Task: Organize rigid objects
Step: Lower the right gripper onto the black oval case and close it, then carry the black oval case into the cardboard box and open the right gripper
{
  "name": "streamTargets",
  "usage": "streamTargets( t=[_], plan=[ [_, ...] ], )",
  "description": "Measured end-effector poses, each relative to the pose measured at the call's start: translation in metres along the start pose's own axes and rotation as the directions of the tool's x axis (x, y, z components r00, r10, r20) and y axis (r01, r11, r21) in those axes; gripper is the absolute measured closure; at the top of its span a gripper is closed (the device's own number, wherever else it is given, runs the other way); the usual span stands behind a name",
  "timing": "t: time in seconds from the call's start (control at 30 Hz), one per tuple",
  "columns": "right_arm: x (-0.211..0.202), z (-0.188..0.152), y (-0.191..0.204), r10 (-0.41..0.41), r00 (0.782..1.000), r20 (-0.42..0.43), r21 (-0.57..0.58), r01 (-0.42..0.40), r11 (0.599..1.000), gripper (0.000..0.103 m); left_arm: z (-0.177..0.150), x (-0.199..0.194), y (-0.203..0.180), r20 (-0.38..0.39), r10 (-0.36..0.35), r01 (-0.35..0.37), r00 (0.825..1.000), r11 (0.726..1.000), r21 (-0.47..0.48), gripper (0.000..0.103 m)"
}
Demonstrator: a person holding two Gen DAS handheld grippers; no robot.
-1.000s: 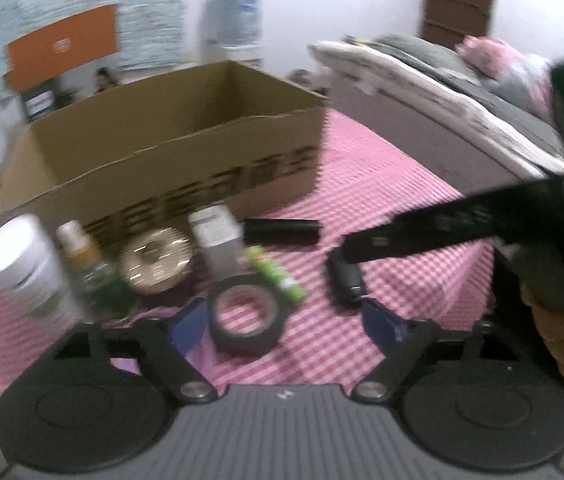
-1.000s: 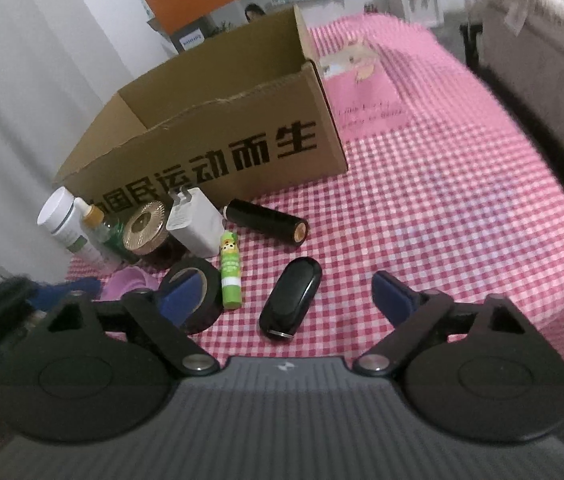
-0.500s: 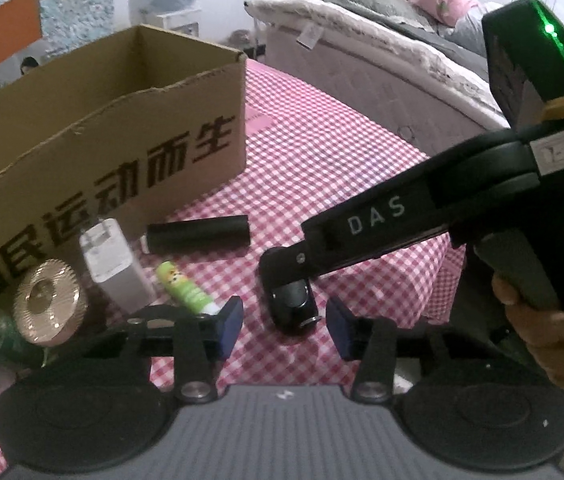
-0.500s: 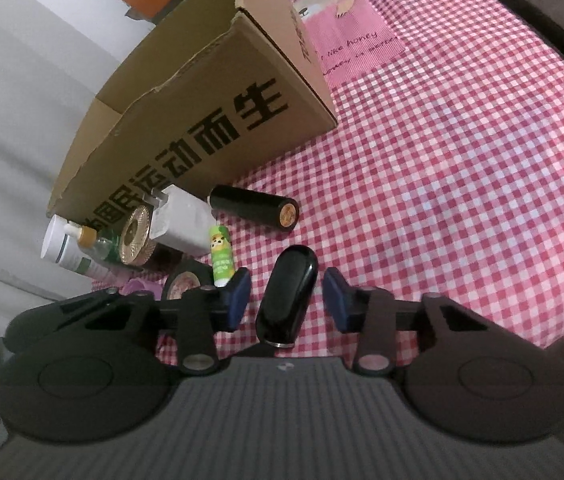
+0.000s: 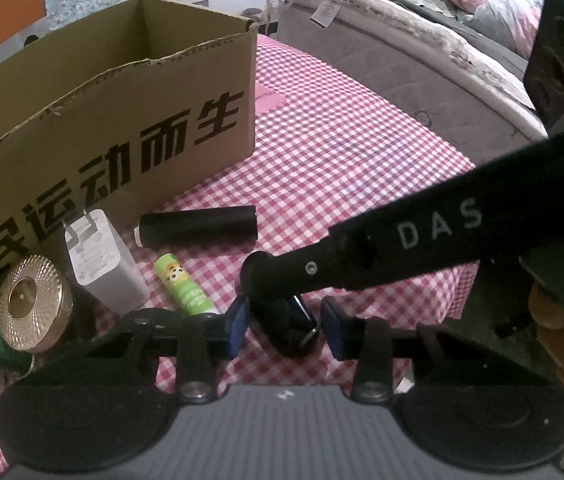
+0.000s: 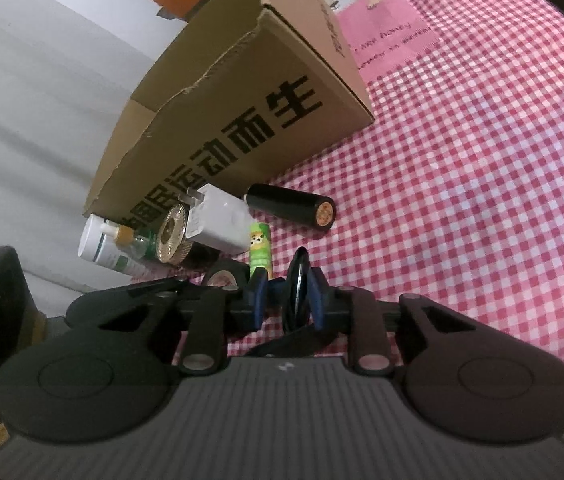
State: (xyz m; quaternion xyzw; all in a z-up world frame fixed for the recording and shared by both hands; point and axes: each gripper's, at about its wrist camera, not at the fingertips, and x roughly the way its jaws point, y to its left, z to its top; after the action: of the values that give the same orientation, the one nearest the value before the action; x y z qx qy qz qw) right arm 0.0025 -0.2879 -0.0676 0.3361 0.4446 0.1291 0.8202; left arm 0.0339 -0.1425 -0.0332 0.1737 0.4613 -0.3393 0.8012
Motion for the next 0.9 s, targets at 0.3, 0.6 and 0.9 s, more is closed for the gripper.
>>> streamTargets(
  t=[0.3, 0.6, 0.9],
  plan=[
    [0.016, -0.002, -0.001, -0.015, 1.000, -0.001, 0.003, 0.015, 1.000, 0.085, -0.001, -0.002, -0.001, 0.016, 0.038, -0.038, 0.999, 0.999, 0.002, 0.078],
    [-0.010, -0.011, 0.020, -0.016, 0.998, 0.061, -0.043, 0.018, 0.999, 0.086, -0.005, -0.038, -0.008, 0.109, 0.038, -0.040, 0.993, 0.999, 0.016, 0.078],
    [-0.038, 0.014, 0.111, 0.096, 0.985, 0.141, -0.285, -0.052, 0.957, 0.086, 0.009, -0.128, 0.026, 0.289, 0.159, -0.150, 0.944, 0.987, -0.052, 0.078]
  ],
)
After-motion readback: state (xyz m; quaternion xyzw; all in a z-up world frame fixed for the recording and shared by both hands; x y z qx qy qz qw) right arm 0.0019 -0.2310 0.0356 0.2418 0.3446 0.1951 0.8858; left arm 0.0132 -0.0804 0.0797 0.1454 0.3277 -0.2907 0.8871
